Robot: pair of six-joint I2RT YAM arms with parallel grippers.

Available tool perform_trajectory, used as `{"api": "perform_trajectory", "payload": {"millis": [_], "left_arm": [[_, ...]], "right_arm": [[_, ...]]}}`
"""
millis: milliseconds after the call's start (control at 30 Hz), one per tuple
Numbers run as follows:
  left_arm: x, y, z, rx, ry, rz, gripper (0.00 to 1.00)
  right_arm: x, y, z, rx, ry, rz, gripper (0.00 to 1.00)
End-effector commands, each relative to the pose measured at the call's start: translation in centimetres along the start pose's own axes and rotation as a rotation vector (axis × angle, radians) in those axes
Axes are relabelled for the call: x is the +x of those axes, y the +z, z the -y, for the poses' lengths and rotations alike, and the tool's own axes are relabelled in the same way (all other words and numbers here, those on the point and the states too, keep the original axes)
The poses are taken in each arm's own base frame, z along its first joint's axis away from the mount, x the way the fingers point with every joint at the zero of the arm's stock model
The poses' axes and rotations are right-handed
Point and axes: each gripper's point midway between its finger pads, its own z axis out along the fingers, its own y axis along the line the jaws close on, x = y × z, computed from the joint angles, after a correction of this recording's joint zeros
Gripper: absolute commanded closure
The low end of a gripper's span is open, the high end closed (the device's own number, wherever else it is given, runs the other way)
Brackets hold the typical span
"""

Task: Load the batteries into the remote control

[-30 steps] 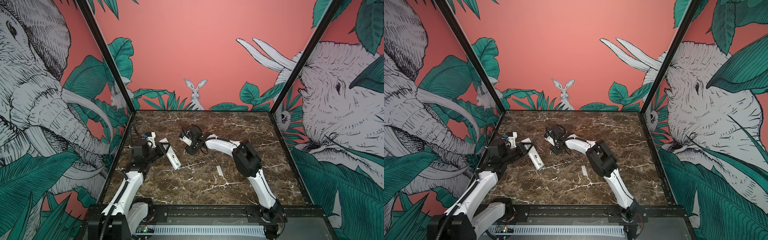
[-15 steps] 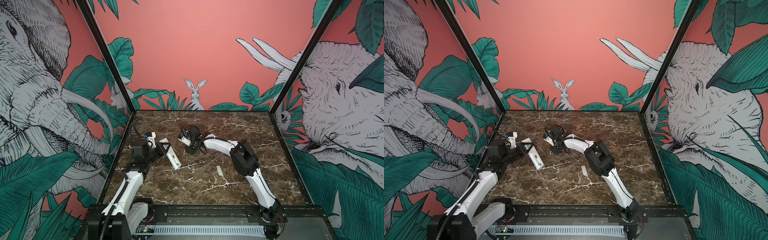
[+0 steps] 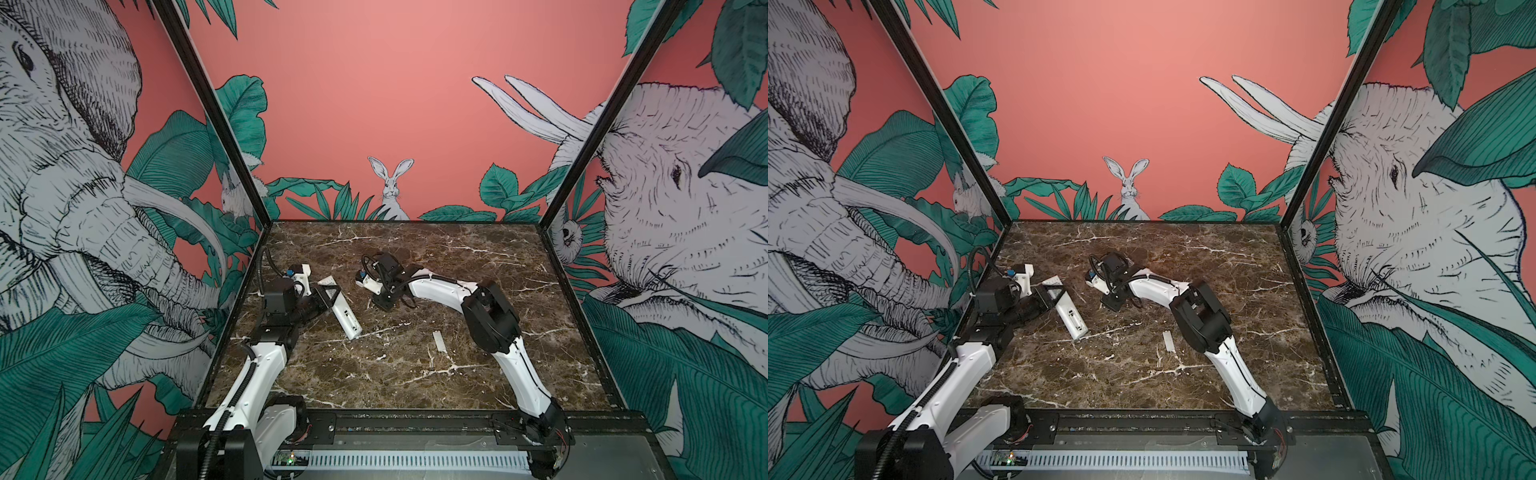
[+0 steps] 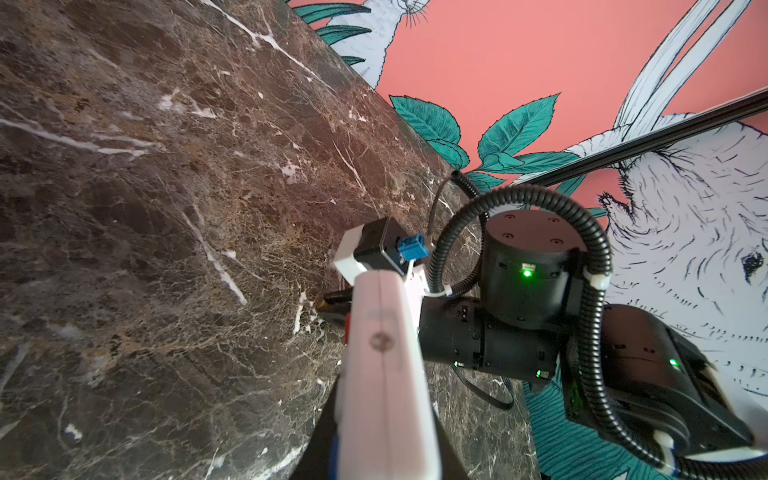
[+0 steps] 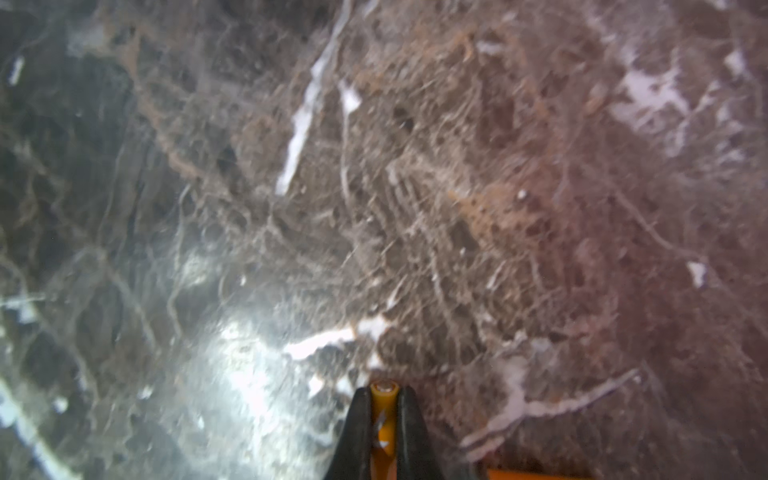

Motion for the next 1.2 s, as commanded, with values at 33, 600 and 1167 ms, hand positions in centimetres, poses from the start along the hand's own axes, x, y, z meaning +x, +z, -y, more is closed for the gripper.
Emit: {"api": "perform_trajectory", "payload": {"millis": [33,600,1167], "left_arm": [[-0.2,-0.7,0.5,0.011,0.018,0.017,1.0],[0.6,-2.7,1.4,0.025,0.057,0.037,1.0],[1.3,-3.1,1.6,0.046,0.07,0.021,1.0]], "right_arm": [[2.1,-1.5,-2.7,-0.101,-0.051,-0.029,1.0],[8.4,-7.9,-12.6,-0.278,-0.247,-0.015,1.0],[12.7,-7.3,-14.6,-0.297,-0.367,-0.134,0.93]]}}
